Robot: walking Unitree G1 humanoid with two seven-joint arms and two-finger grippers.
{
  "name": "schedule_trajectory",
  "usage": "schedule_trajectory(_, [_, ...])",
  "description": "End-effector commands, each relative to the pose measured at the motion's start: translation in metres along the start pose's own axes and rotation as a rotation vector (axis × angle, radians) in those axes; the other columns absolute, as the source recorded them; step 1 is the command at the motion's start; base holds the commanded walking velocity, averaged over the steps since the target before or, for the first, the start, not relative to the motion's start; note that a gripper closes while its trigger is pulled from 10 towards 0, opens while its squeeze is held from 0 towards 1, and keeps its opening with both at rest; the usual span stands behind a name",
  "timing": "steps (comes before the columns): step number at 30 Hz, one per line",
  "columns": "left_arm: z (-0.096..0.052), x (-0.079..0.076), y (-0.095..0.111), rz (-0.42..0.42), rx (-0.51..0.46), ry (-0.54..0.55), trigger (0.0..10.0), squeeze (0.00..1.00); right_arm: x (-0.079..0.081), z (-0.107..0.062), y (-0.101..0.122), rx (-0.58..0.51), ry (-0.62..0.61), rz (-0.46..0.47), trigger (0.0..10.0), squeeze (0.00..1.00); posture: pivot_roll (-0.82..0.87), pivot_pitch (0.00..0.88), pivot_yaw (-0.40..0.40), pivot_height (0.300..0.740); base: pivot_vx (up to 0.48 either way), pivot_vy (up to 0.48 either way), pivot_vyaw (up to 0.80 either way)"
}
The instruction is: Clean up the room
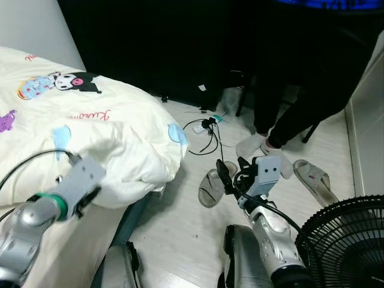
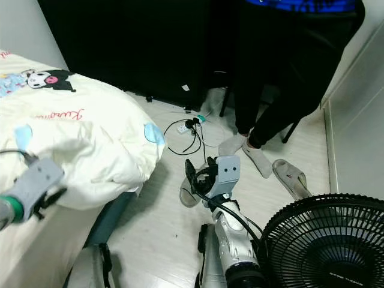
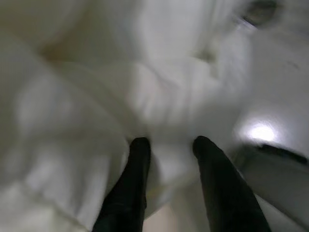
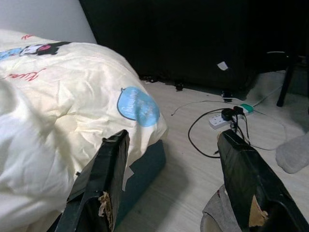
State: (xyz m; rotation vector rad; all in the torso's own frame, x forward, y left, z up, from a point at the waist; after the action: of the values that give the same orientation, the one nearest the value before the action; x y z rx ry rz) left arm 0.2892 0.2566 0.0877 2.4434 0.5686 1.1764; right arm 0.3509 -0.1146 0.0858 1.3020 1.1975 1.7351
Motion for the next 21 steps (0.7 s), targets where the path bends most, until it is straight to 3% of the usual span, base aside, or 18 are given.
schedule_trajectory(1, [-0.004,-0.014,-0.007,0.053,0.012,-0.078,10.0,0.0,0.0,-0.001,-0.005,0.016,-0.004,0.011,10.0,0.0,0.03,0.019,0.049,0.549,0.0,0.0,0.0])
schedule_trajectory(2, [-0.004,-0.014,-0.007,0.053,0.012,-0.078,10.0,0.0,0.0,-0.001,-0.005,0.016,-0.004,0.011,10.0,0.0,0.03,0.019,0.049,0.549,0.0,0.0,0.0])
schedule_trajectory(4, [-0.019,-0.03,-0.023,0.177,0.044,-0.211,10.0,0.0,-0.002,-0.004,-0.006,0.018,-0.01,0.009,10.0,0.0,0.03,0.021,0.052,0.549,0.0,0.0,0.0])
schedule_trajectory(5, [-0.019,-0.03,-0.023,0.177,0.044,-0.211,10.0,0.0,-0.002,-0.004,-0.006,0.018,-0.01,0.009,10.0,0.0,0.03,0.021,0.052,0.549,0.0,0.0,0.0])
schedule_trajectory(7, [-0.035,-0.037,-0.041,0.341,0.089,-0.335,10.0,0.0,-0.004,-0.007,-0.007,0.023,-0.016,0.009,10.0,0.0,0.03,0.023,0.055,0.549,0.0,0.0,0.0])
schedule_trajectory(8, [-0.035,-0.037,-0.041,0.341,0.089,-0.335,10.0,0.0,-0.004,-0.007,-0.007,0.023,-0.016,0.009,10.0,0.0,0.03,0.023,0.055,0.549,0.0,0.0,0.0])
schedule_trajectory(9, [-0.047,-0.041,-0.053,0.45,0.114,-0.42,10.0,0.0,-0.004,-0.007,-0.008,0.024,-0.018,0.009,10.0,0.0,0.03,0.026,0.058,0.549,0.0,0.0,0.0])
schedule_trajectory(11, [-0.056,-0.042,-0.061,0.524,0.132,-0.481,10.0,0.0,-0.004,-0.007,-0.008,0.025,-0.019,0.01,10.0,0.0,0.03,0.026,0.058,0.549,0.0,0.0,0.0])
schedule_trajectory(14, [-0.062,-0.043,-0.067,0.572,0.149,-0.521,10.0,0.0,-0.005,-0.007,-0.008,0.025,-0.02,0.011,10.0,0.0,0.03,0.026,0.058,0.549,0.0,0.0,0.0])
schedule_trajectory(15, [-0.065,-0.036,-0.079,0.644,0.199,-0.527,10.0,0.0,-0.004,-0.007,-0.008,0.026,-0.019,0.012,10.0,0.0,0.04,0.03,0.059,0.549,0.0,0.0,0.0])
schedule_trajectory(18, [-0.067,-0.03,-0.087,0.693,0.233,-0.528,10.0,0.0,-0.004,-0.006,-0.009,0.026,-0.019,0.013,10.0,0.0,0.04,0.03,0.059,0.549,0.0,0.0,0.0])
schedule_trajectory(19, [-0.057,0.015,-0.098,0.739,0.35,-0.325,10.0,0.0,-0.002,-0.007,-0.01,0.028,-0.017,0.015,10.0,0.0,0.04,0.035,0.058,0.549,0.0,0.0,0.0])
schedule_trajectory(21, [-0.057,0.015,-0.098,0.739,0.35,-0.325,10.0,0.0,-0.002,-0.007,-0.01,0.028,-0.017,0.015,10.0,0.0,0.04,0.035,0.058,0.549,0.0,0.0,0.0])
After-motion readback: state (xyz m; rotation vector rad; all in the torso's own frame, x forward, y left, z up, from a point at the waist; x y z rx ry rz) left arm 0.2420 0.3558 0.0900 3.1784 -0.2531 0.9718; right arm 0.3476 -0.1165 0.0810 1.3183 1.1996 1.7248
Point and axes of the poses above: a point about 5 cm out from each wrist's last joint towards the gripper, its own z axis pointing out of the wrist towards the gripper, its own y axis along the axis of the wrist's last joint, x = y × z, the point moved 5 cm from there along z, pointing out of the wrist towards the gripper, and after that the axes turned 11 degrees about z, right-handed, at the moved point
